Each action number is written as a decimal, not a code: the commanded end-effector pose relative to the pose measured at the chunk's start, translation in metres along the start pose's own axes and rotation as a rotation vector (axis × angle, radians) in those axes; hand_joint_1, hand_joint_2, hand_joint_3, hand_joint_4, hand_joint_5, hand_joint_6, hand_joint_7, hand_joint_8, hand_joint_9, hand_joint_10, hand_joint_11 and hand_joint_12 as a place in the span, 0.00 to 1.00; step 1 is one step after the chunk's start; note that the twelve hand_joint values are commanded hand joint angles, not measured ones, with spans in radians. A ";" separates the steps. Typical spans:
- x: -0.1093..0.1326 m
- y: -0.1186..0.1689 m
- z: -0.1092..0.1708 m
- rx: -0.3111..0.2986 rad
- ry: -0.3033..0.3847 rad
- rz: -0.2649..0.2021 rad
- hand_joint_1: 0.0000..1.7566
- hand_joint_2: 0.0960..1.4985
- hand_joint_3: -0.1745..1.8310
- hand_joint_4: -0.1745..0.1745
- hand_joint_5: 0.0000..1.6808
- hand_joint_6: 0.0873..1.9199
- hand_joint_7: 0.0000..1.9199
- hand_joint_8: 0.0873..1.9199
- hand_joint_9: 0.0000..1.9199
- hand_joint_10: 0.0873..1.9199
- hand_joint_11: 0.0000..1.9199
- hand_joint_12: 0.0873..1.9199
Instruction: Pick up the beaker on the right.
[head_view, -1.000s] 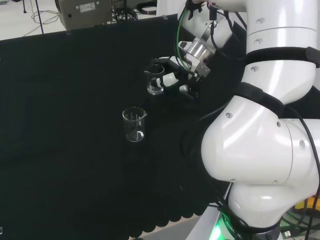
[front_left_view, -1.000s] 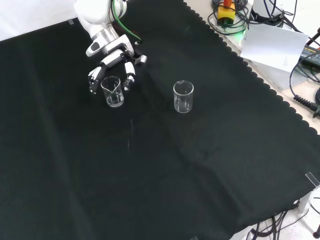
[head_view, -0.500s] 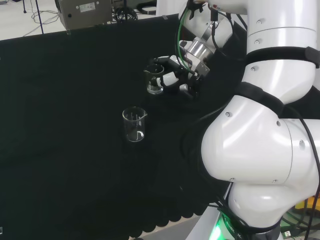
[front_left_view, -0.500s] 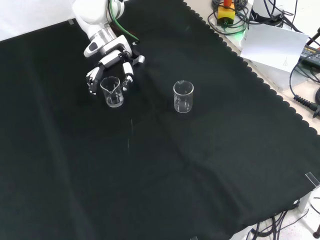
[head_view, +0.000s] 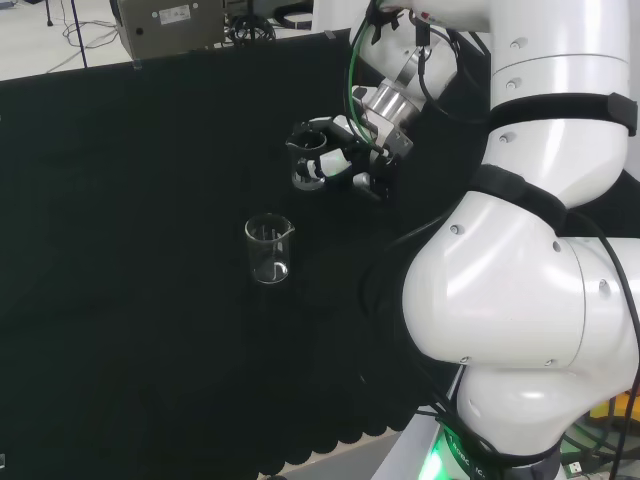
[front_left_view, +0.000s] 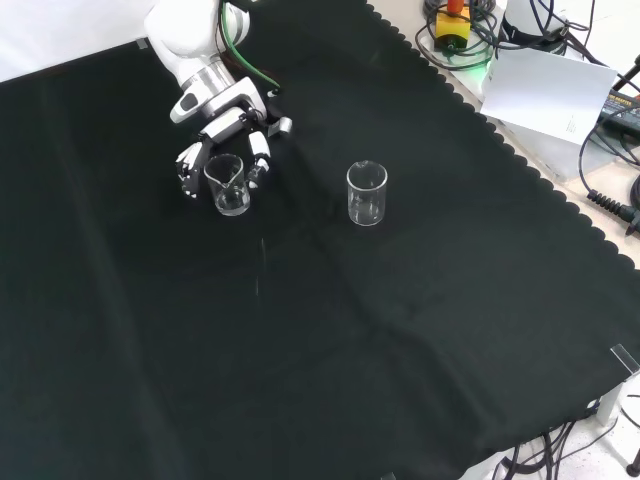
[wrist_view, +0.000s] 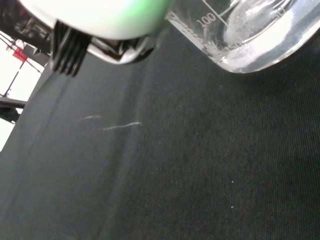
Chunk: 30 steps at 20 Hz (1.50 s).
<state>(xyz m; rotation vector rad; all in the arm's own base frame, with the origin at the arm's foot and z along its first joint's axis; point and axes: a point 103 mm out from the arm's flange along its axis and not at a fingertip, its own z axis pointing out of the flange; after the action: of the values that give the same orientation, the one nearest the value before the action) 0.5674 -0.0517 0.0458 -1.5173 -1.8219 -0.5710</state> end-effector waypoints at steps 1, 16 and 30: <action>0.004 0.002 0.000 -0.045 0.016 0.015 0.56 0.27 0.46 0.47 0.30 0.36 0.22 0.32 0.29 0.25 0.06 0.70; -0.001 0.005 -0.002 -0.155 0.012 0.074 0.73 0.40 0.40 0.66 0.75 0.33 0.72 0.21 0.72 0.15 0.66 0.33; 0.041 -0.011 -0.083 -0.187 -0.205 -0.029 0.75 0.42 0.35 0.00 0.83 0.16 0.76 0.12 0.86 0.04 0.72 0.29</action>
<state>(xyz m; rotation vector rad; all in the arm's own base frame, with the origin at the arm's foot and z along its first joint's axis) 0.5776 -0.0666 0.0952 -1.7406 -1.8734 -0.7152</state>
